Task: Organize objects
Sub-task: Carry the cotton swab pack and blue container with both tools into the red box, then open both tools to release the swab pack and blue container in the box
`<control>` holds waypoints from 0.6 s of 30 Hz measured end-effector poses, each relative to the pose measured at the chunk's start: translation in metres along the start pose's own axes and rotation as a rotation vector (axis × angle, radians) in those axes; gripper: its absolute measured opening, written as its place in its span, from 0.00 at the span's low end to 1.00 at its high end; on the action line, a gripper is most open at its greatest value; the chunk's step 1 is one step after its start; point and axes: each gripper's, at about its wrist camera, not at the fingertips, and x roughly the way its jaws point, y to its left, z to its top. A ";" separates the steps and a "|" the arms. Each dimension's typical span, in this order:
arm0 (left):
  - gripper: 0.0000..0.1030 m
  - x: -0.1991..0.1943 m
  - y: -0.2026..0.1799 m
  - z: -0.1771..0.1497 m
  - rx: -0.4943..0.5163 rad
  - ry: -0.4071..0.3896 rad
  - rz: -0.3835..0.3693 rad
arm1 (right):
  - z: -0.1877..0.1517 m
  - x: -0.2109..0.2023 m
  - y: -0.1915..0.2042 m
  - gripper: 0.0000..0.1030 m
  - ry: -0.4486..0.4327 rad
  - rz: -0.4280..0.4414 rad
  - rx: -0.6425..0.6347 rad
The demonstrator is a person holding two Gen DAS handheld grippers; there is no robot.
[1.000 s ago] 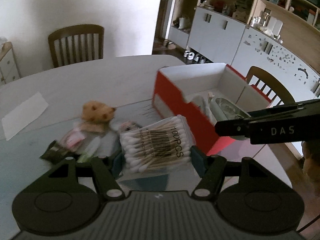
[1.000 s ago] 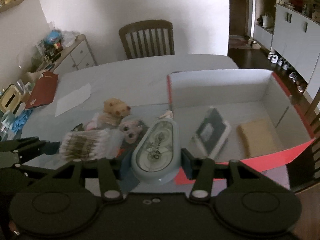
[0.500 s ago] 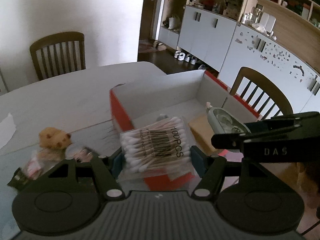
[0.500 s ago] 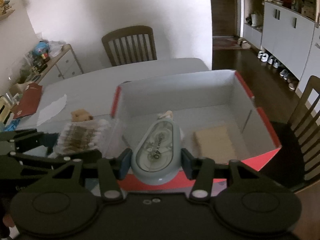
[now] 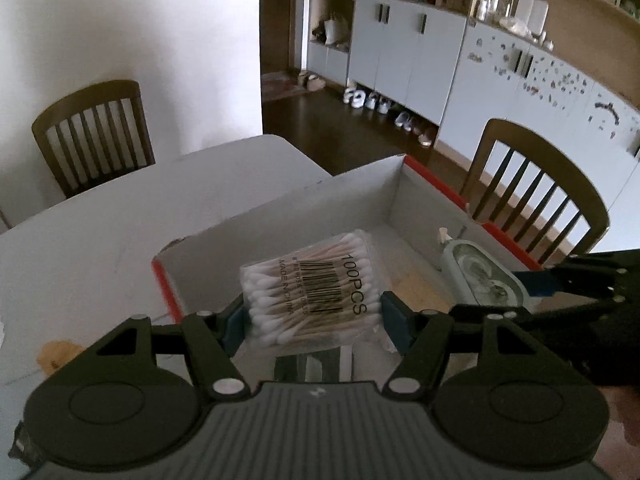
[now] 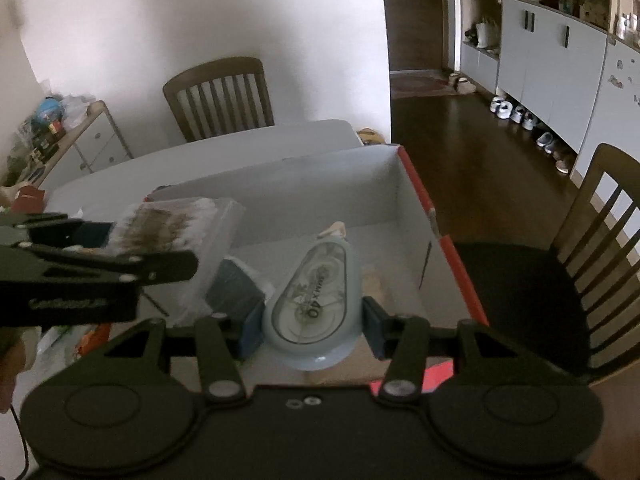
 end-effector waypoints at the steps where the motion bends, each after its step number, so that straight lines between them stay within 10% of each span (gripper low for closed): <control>1: 0.66 0.008 -0.001 0.003 -0.002 0.012 -0.002 | 0.001 0.003 -0.002 0.49 0.005 -0.001 0.001; 18: 0.66 0.105 -0.012 0.024 -0.029 0.207 -0.018 | -0.004 0.054 -0.015 0.49 0.115 -0.017 -0.035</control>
